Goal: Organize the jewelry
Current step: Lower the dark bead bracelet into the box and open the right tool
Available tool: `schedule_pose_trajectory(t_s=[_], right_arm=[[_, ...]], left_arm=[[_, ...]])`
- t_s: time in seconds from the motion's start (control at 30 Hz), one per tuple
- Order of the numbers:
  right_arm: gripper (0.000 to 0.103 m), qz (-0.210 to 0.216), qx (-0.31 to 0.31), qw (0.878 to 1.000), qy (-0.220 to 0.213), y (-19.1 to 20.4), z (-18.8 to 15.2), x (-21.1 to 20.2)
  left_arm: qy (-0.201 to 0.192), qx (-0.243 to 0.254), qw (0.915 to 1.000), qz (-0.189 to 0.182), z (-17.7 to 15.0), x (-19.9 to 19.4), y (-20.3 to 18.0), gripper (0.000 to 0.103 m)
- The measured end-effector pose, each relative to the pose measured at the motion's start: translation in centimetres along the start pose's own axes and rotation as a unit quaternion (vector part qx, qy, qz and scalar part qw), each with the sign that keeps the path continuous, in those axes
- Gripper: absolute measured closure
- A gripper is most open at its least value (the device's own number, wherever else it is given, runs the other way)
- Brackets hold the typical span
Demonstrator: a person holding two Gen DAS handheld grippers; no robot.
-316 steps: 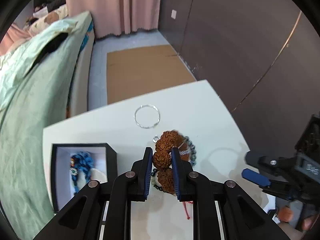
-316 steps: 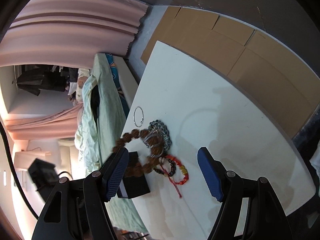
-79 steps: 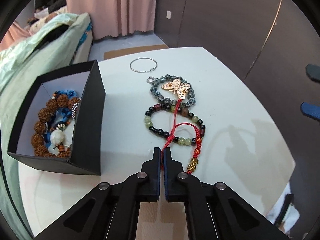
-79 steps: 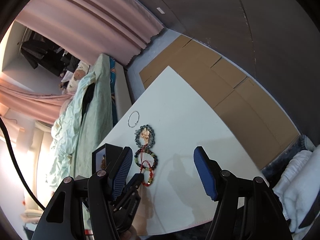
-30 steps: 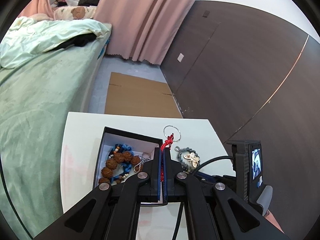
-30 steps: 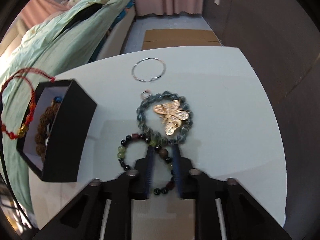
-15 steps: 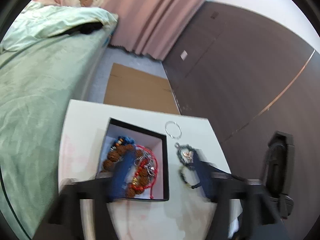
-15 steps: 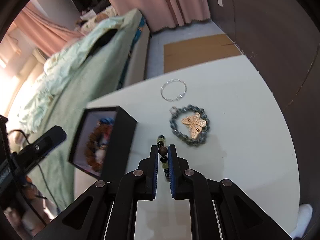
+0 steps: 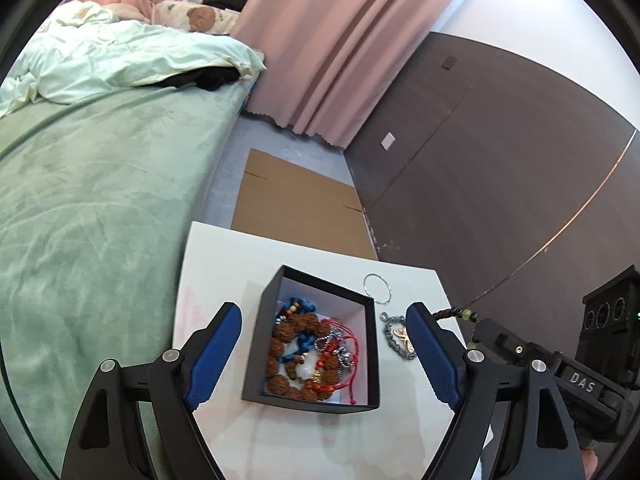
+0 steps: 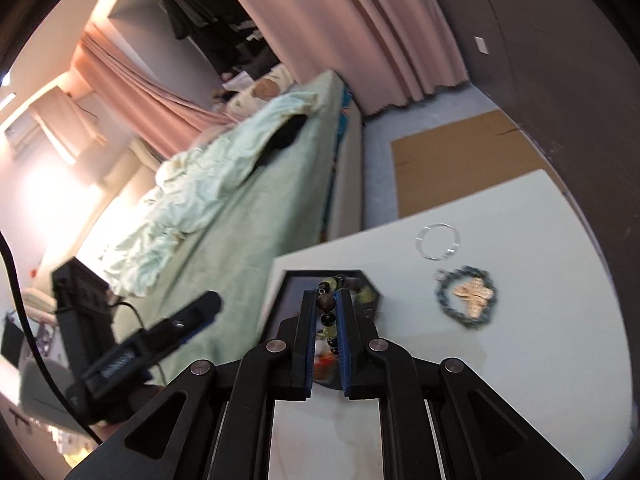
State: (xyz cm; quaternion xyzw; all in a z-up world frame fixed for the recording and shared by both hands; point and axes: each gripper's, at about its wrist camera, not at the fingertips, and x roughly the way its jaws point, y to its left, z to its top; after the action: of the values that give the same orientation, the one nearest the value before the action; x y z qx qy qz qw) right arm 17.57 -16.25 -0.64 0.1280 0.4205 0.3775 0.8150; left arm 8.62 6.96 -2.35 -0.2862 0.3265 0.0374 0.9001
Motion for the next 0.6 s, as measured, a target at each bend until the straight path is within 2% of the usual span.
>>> schedule_pose_trajectory(t_s=[0.27, 0.37, 0.43, 0.5, 0.53, 0.6], right_arm=[[0.092, 0.034, 0.002, 0.999, 0.007, 1.9, -0.3, 2.5], [0.091, 0.005, -0.001, 0.999, 0.032, 2.0, -0.9, 4.4], [0.091, -0.029, 0.004, 0.997, 0.065, 1.3, -1.4, 5.9], [0.09, -0.038, 0.012, 0.996, 0.085, 0.6, -1.7, 6.4], [0.085, -0.039, 0.015, 0.995, 0.088, 0.5, -1.6, 6.4], [0.059, -0.04, 0.015, 0.996, 0.08, 0.2, -1.4, 5.8]], left_arm=[[-0.015, -0.021, 0.9996, -0.01, 0.6, -1.2, 1.5, 0.018], [-0.016, -0.025, 0.9995, -0.011, 0.8, -1.3, 1.9, 0.018], [-0.015, -0.027, 0.9994, -0.014, 0.9, -1.3, 1.9, 0.018], [-0.015, -0.03, 0.9993, -0.016, 1.0, -1.3, 2.1, 0.018], [-0.016, -0.032, 0.9992, -0.017, 1.1, -1.3, 2.1, 0.018], [-0.017, -0.034, 0.9991, -0.018, 1.1, -1.4, 2.2, 0.018]])
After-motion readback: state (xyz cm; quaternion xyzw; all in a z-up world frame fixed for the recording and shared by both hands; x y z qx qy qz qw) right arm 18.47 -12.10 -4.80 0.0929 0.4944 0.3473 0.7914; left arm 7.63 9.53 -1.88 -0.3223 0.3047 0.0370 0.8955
